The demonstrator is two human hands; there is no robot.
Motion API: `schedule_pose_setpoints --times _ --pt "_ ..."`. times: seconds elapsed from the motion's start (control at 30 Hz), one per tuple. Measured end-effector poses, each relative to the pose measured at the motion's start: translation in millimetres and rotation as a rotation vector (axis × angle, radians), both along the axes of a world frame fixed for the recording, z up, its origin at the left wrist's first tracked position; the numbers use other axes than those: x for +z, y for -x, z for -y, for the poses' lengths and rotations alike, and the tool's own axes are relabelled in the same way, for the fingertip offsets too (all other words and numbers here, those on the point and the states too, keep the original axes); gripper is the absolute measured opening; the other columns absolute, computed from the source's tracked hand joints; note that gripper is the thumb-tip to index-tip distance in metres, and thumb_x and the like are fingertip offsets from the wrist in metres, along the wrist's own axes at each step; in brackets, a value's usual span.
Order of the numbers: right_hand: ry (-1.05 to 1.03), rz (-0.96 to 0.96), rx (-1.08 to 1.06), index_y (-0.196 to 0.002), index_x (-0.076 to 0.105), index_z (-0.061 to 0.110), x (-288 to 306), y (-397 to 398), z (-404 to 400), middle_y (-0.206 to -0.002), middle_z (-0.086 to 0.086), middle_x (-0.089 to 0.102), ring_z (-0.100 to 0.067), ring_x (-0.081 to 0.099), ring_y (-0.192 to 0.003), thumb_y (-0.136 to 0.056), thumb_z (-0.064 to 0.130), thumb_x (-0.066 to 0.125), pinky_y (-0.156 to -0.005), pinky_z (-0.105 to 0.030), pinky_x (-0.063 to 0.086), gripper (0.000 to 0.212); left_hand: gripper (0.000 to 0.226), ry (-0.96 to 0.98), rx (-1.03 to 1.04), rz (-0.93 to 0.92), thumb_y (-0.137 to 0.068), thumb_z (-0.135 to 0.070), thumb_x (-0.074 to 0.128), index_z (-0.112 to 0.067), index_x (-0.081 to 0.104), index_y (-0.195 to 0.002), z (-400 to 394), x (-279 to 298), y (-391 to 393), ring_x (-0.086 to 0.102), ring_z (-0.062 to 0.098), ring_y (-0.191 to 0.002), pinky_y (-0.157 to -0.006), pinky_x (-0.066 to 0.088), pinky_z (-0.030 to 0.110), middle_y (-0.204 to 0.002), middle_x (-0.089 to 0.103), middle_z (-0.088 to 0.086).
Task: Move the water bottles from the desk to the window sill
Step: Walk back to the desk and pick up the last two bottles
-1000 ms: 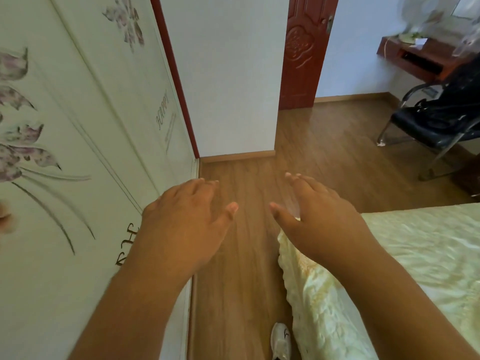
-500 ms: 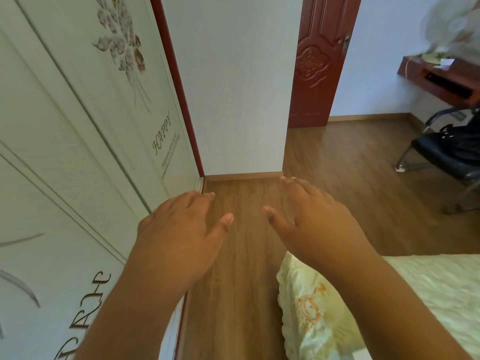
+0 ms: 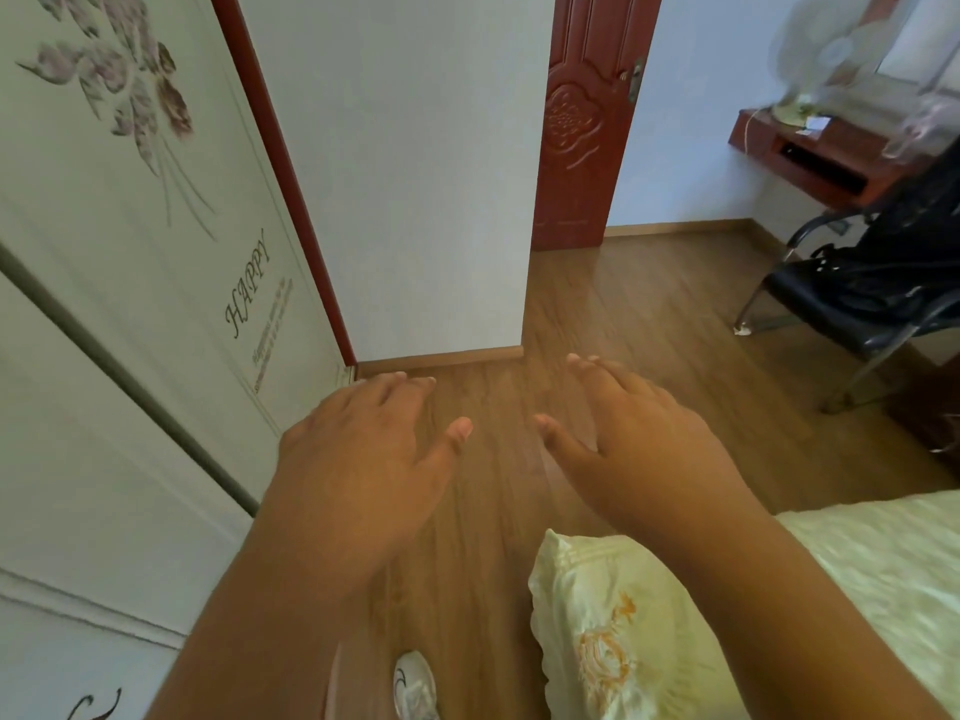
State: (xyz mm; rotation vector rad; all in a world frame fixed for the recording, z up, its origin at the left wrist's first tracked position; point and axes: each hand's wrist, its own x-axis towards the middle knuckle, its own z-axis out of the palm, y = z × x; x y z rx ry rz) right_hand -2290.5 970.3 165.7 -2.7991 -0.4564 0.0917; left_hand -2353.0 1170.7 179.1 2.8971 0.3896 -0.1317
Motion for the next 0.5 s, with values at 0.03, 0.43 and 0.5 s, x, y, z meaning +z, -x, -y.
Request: schedule_pose_setpoints --times 0.03,0.43,0.5 --pt "0.007 0.003 -0.007 -0.159 0.017 0.036 0 -9 -9 -0.166 0.012 0.025 -0.014 0.026 -0.152 -0.096 0.071 0.032 -0.121 -0.042 0.025 0.073 0.071 0.013 -0.008 -0.005 -0.096 -0.072 0.022 -0.040 0.019 -0.160 -9 -1 -12 0.020 0.015 -0.155 -0.122 0.024 0.043 -0.168 0.020 -0.013" --pt "0.029 0.046 -0.039 -0.159 0.017 0.037 7 -125 -151 -0.166 0.011 0.025 -0.014 0.027 -0.152 -0.096 0.072 0.034 -0.121 -0.042 0.026 0.074 0.067 0.040 -0.085 0.058 -0.099 -0.070 0.026 -0.041 0.019 -0.159 -150 -3 -143 0.024 0.014 -0.152 -0.120 0.026 0.043 -0.166 0.024 -0.012" --pt "0.033 0.025 -0.027 -0.159 0.016 0.037 4 -134 -168 -0.166 0.012 0.024 -0.014 0.025 -0.152 -0.096 0.072 0.034 -0.121 -0.041 0.025 0.074 0.068 0.043 -0.087 0.048 -0.098 -0.071 0.026 -0.041 0.020 -0.159 -167 -5 -157 0.025 0.015 -0.152 -0.119 0.027 0.044 -0.166 0.025 -0.011"
